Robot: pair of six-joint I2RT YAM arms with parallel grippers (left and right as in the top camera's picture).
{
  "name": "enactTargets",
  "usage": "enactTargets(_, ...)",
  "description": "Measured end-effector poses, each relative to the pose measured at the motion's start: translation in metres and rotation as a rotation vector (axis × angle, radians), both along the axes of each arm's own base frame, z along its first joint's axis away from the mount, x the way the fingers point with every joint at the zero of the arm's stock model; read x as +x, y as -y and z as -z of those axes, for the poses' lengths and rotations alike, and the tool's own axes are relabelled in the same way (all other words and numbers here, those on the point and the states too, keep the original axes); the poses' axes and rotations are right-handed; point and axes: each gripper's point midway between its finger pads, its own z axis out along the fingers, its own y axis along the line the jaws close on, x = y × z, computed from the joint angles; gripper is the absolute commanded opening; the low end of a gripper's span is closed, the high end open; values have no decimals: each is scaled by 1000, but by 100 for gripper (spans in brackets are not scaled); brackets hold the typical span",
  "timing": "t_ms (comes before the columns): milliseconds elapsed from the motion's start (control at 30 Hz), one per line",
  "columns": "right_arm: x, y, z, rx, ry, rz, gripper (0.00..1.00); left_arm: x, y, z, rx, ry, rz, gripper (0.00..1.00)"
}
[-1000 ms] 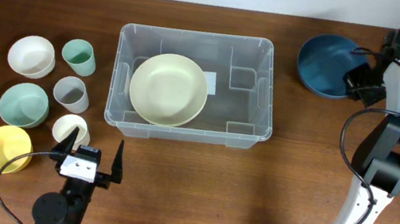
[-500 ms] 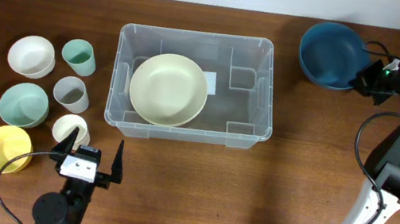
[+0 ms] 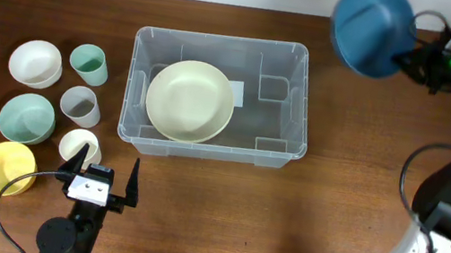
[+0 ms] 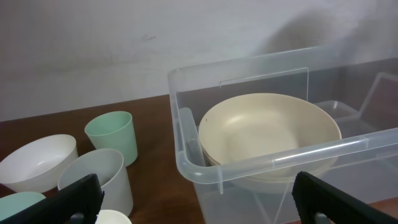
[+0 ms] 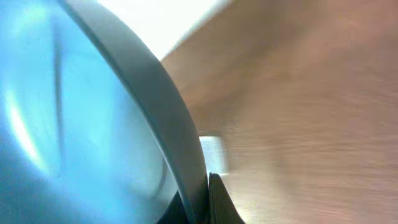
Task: Pack container
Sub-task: 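Lift the teal plate and carry it over the container, then lower the teal plate onto the cream bowls and open the right gripper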
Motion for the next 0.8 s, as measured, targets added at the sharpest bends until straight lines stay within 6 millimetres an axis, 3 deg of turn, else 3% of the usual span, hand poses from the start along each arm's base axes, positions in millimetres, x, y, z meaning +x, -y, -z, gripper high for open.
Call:
enactTargets(67, -18, -42, -65, -52, 115, -75, 4, 0, 0, 0, 0, 0, 0, 100)
enactTargets(100, -36, -75, -100, -89, 173, -128, 4, 0, 0, 0, 0, 0, 0, 99)
enactTargets(133, -50, -104, -119, -130, 202, -173, 4, 0, 0, 0, 0, 0, 0, 99)
enactTargets(200, -69, -142, -129, -171, 206, -237, 4, 0, 0, 0, 0, 0, 0, 99)
enactTargets(233, -82, -174, -128, -204, 194, -297, 4, 0, 0, 0, 0, 0, 0, 99)
enactTargets(300, -91, -205, -119, -230, 173, -359, 4, 0, 0, 0, 0, 0, 0, 99)
enactTargets(333, -96, -230, -104, -265, 143, -407, 4, 0, 0, 0, 0, 0, 0, 99)
enactTargets(567, -101, -305, -27, -403, 8, -512, 4, 0, 0, 0, 0, 0, 0, 99)
enactTargets(667, -102, -325, 5, -424, -42, -545, 4, 0, 0, 0, 0, 0, 0, 99)
enactTargets(800, -100, -333, 46, -448, -127, -560, 4, 0, 0, 0, 0, 0, 0, 99)
